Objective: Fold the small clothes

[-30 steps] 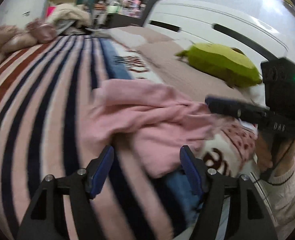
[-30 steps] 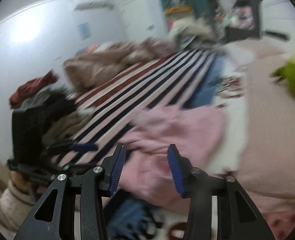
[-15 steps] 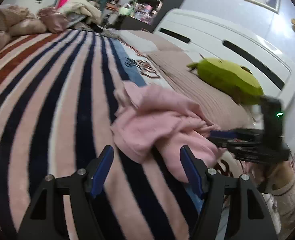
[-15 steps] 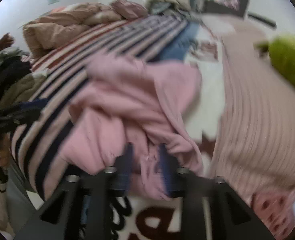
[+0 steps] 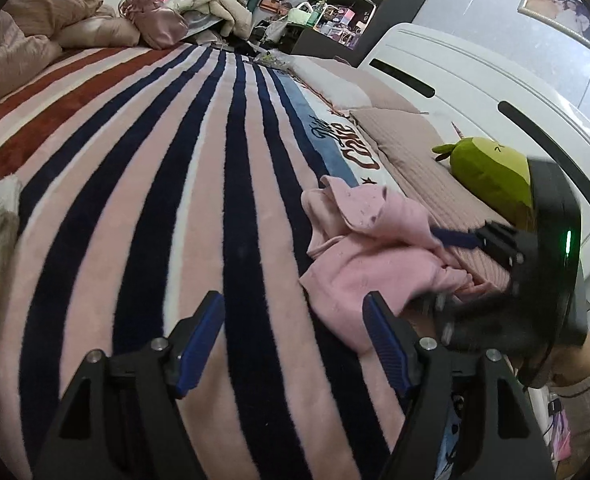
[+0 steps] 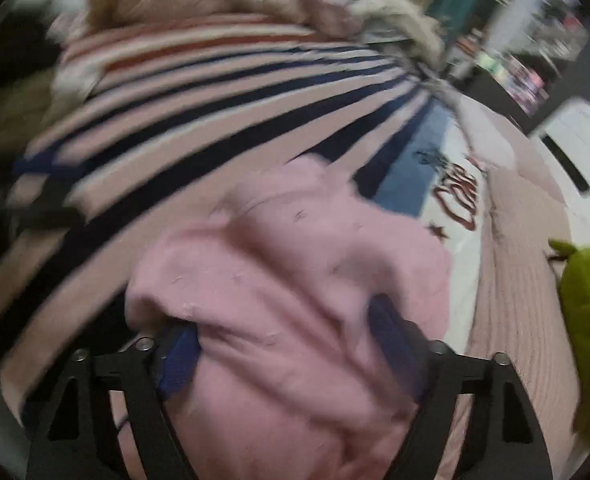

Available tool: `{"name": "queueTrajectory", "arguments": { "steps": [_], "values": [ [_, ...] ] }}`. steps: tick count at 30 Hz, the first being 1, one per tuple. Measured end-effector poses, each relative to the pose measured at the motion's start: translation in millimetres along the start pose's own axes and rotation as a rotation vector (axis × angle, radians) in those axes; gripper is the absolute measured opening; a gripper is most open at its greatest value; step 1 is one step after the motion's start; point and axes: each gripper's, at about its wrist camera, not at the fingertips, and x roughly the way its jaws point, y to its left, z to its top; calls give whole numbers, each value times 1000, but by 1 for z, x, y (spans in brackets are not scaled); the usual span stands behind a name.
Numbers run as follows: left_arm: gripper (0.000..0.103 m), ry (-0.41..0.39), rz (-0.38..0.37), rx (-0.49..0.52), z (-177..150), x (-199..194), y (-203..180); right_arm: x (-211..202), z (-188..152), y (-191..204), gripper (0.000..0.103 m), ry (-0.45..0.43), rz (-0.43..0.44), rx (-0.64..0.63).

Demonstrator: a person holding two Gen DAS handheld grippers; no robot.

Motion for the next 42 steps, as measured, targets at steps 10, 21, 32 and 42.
{"name": "queueTrajectory", "arguments": {
  "steps": [10, 21, 32, 42],
  "values": [
    [72, 101, -95, 81, 3, 38, -36, 28, 0, -122, 26, -13, -50, 351],
    [74, 250, -292, 113, -7, 82, -82, -14, -87, -138, 46, -29, 245, 456],
    [25, 219, -305, 165, -30, 47, -91, -38, -154, -78, 11, 16, 298, 469],
    [77, 260, -166, 219, -31, 9, -69, -56, -142, -85, 67, 2, 413, 458]
  ]
}}
